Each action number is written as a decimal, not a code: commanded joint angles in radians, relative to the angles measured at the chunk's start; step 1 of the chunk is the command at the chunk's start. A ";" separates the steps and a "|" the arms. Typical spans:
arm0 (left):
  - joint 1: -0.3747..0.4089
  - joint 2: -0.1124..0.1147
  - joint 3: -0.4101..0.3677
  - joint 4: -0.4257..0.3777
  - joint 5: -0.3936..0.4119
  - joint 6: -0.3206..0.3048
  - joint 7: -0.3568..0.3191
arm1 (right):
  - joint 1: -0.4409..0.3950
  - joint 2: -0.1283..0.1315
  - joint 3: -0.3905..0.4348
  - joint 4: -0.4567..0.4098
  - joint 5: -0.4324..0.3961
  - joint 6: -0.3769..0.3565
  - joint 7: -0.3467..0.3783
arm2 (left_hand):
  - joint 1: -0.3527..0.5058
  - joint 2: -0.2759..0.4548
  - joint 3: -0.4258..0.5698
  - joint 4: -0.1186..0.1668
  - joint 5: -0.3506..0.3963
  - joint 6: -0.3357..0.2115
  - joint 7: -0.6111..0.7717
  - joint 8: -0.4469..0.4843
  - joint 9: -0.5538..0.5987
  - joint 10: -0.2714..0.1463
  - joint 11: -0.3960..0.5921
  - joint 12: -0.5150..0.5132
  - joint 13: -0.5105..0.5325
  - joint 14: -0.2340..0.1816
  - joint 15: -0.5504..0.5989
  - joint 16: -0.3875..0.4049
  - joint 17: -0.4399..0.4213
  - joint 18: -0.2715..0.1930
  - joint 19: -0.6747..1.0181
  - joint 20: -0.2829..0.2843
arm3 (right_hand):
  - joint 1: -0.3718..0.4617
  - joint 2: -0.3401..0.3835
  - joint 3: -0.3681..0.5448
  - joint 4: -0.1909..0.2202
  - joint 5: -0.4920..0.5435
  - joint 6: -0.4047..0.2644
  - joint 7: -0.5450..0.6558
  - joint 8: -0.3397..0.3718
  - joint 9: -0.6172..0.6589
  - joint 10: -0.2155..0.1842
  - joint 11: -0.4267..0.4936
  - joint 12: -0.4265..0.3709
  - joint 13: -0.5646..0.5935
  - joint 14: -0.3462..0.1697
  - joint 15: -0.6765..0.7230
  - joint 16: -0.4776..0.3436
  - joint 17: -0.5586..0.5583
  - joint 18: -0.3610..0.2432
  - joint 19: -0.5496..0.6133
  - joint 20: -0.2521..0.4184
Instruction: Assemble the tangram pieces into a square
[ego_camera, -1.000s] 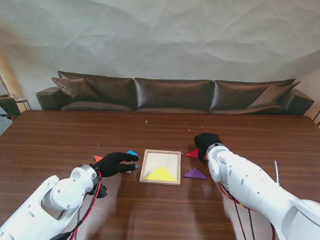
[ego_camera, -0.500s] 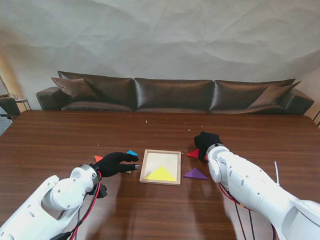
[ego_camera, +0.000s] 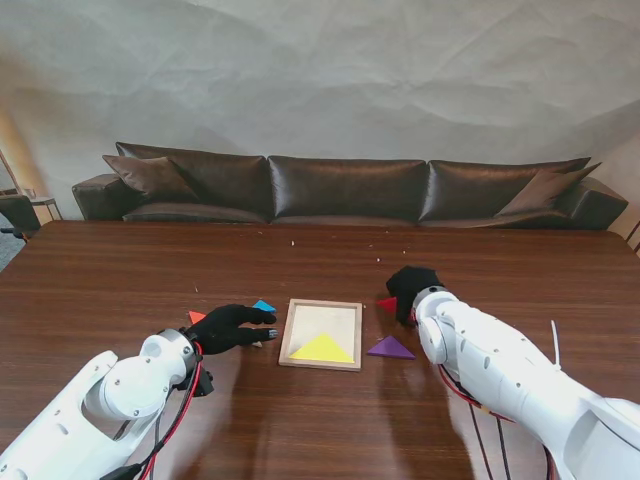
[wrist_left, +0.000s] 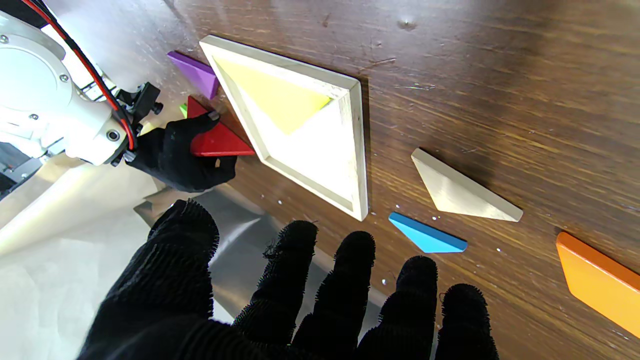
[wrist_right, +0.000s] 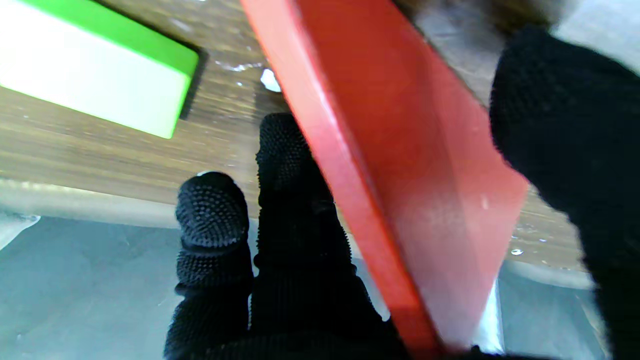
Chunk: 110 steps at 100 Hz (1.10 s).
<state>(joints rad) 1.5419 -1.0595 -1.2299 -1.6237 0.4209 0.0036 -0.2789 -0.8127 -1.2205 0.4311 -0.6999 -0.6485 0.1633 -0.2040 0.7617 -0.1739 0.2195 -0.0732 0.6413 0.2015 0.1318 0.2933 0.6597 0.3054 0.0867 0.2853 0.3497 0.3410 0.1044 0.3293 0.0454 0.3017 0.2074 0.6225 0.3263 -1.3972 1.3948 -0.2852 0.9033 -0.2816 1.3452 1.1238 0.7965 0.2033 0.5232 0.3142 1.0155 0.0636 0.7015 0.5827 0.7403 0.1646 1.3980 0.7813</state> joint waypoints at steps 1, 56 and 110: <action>0.002 -0.002 -0.002 -0.003 -0.004 0.005 -0.022 | -0.030 -0.003 -0.016 0.030 0.002 -0.015 0.031 | 0.011 0.029 -0.015 0.040 0.011 0.007 0.005 -0.001 0.019 0.007 0.002 0.011 0.023 0.012 0.007 0.015 0.000 -0.016 -0.016 0.013 | 0.036 -0.019 0.046 0.031 0.041 -0.029 0.055 0.024 0.147 -0.107 -0.008 -0.034 0.061 -0.018 0.030 0.025 -0.005 -0.015 0.064 0.020; -0.001 0.000 0.000 0.000 -0.009 0.015 -0.035 | -0.041 -0.001 0.053 0.033 0.029 -0.092 0.007 | 0.009 0.028 -0.010 0.039 0.032 0.016 0.011 0.001 0.031 0.012 0.004 0.012 0.031 0.016 0.010 0.016 0.003 -0.014 -0.015 0.013 | 0.263 0.277 -0.016 -0.107 -0.021 0.024 -0.098 -0.505 0.470 -0.239 0.122 0.064 0.302 -0.126 0.324 0.148 0.241 -0.013 0.081 0.022; -0.001 -0.001 -0.002 0.002 -0.009 0.014 -0.031 | -0.088 0.039 0.195 -0.205 -0.004 0.058 0.121 | 0.008 0.028 -0.009 0.039 0.036 0.016 0.012 0.002 0.036 0.014 0.004 0.012 0.036 0.018 0.012 0.017 0.005 -0.013 -0.014 0.013 | 0.189 0.438 -0.014 -0.090 0.021 0.195 -0.122 -0.739 0.660 -0.221 0.123 0.034 0.311 -0.249 0.533 0.220 0.396 -0.218 0.230 0.027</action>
<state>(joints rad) 1.5388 -1.0578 -1.2298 -1.6207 0.4145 0.0158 -0.2923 -0.8941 -1.1786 0.6182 -0.8642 -0.6539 0.2023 -0.0951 0.7617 -0.1739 0.2195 -0.0732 0.6548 0.2130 0.1381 0.2933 0.6725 0.3074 0.0878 0.2856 0.3507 0.3445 0.1056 0.3296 0.0464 0.3017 0.2074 0.6225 0.5016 -1.0045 1.3181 -0.4073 0.8859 -0.0822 1.2044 0.4003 1.3292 -0.0416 0.6531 0.3684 1.3133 -0.0519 1.2085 0.7931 0.7580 -0.0010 1.5463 0.7970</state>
